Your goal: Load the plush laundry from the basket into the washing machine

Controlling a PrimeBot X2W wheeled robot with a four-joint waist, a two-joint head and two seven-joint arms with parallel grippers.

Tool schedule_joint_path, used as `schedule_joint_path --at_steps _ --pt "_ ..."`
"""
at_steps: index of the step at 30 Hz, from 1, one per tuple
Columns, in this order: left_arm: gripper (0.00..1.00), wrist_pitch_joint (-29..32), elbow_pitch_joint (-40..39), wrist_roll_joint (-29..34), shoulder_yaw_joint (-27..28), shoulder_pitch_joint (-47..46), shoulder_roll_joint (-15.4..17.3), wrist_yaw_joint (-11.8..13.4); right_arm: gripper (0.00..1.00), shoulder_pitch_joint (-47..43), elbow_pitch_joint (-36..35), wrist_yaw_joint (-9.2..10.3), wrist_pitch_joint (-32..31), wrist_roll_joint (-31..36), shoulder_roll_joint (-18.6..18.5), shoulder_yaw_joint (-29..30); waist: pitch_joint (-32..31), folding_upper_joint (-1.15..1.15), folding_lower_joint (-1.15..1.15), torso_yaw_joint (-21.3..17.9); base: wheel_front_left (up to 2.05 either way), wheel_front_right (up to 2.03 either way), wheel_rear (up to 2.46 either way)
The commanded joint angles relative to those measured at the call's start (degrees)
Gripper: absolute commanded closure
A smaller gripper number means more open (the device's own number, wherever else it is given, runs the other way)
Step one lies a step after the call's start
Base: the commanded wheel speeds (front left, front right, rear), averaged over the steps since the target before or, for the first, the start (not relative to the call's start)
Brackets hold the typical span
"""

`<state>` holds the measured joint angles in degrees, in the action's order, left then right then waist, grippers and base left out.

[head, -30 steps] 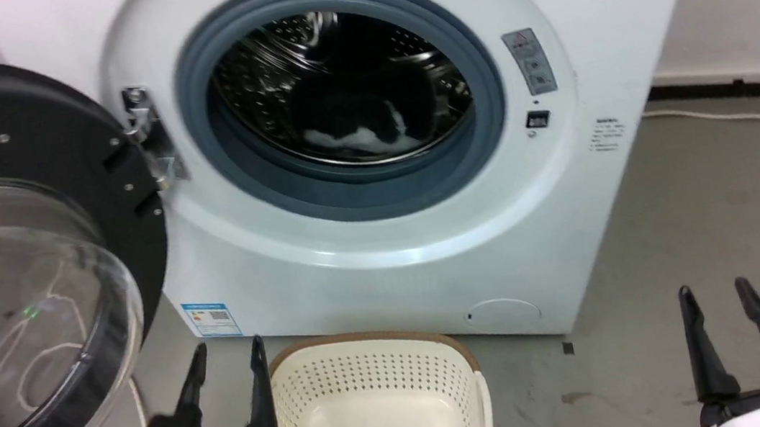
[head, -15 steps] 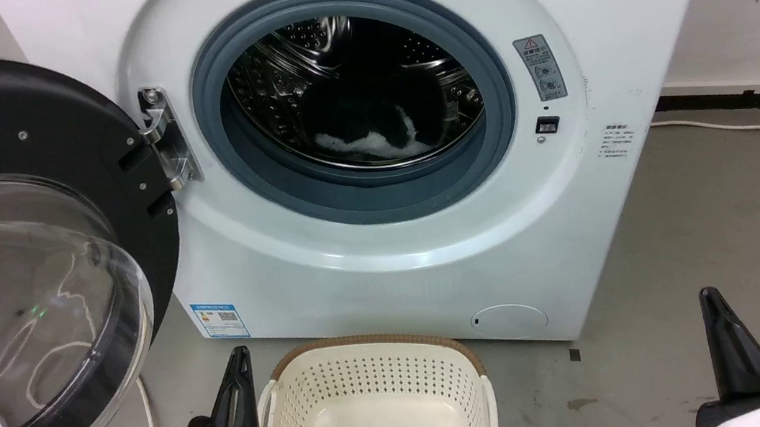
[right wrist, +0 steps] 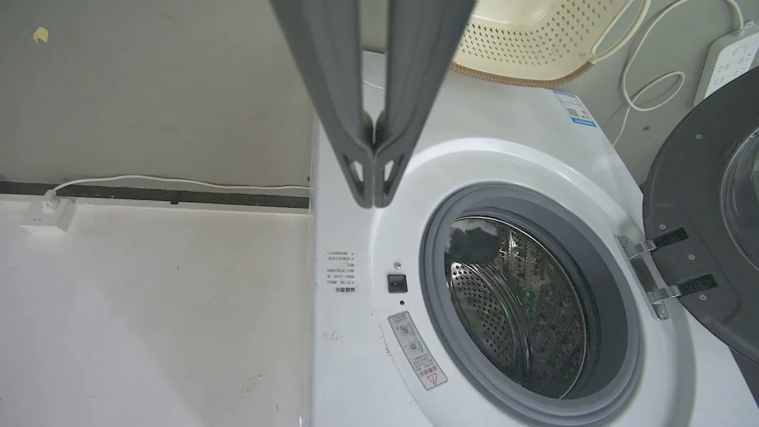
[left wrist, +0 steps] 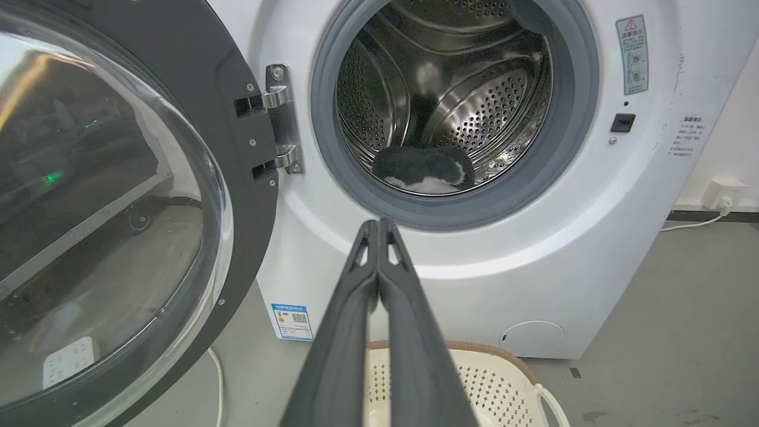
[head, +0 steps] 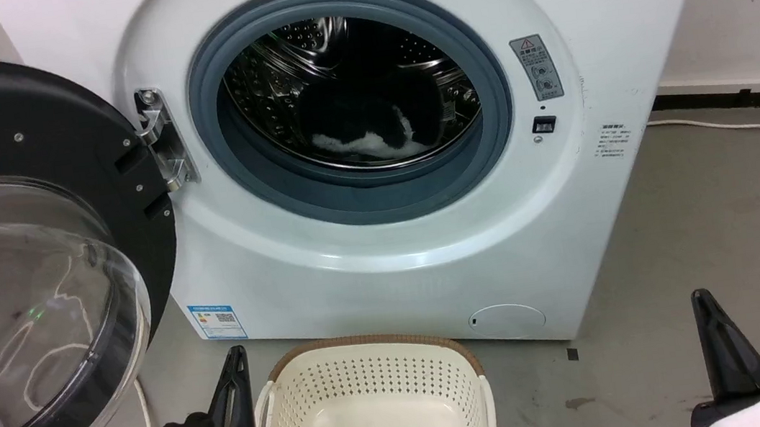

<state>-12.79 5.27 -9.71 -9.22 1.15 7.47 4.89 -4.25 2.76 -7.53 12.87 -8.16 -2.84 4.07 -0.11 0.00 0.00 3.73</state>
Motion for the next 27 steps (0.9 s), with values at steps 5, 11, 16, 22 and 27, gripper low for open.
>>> schedule_joint_path --at_steps 5,11,16,22,27 --pt "1.00 0.8 -0.6 0.9 0.7 -0.2 -0.5 -0.3 1.00 0.6 -0.4 0.01 -0.8 0.7 0.0 -0.3 0.0 0.00 0.00 -0.2 0.00 0.00 0.00" --pt "1.00 1.5 -0.9 1.4 1.2 -0.3 -0.7 -0.6 1.00 0.8 -0.6 0.01 -1.5 1.1 0.0 -0.6 0.0 0.00 0.00 -0.4 0.00 0.00 0.00" --pt "1.00 2.1 -1.1 1.8 1.6 -0.3 -0.9 -0.8 1.00 1.0 -0.7 0.01 -2.1 1.5 0.0 -0.7 0.0 0.00 0.00 -0.6 0.00 0.00 0.00" --pt "1.00 2.6 -1.3 2.3 2.1 -0.4 -1.1 -1.1 1.00 1.2 -0.8 0.01 -2.7 1.8 0.0 -0.9 0.0 0.00 0.00 -0.7 0.00 0.00 0.00" --pt "1.00 3.2 -1.6 2.7 2.5 -0.4 -1.3 -1.3 1.00 1.4 -0.9 0.01 -3.3 2.2 0.0 -1.1 0.0 0.00 0.00 -0.9 0.00 0.00 0.00"
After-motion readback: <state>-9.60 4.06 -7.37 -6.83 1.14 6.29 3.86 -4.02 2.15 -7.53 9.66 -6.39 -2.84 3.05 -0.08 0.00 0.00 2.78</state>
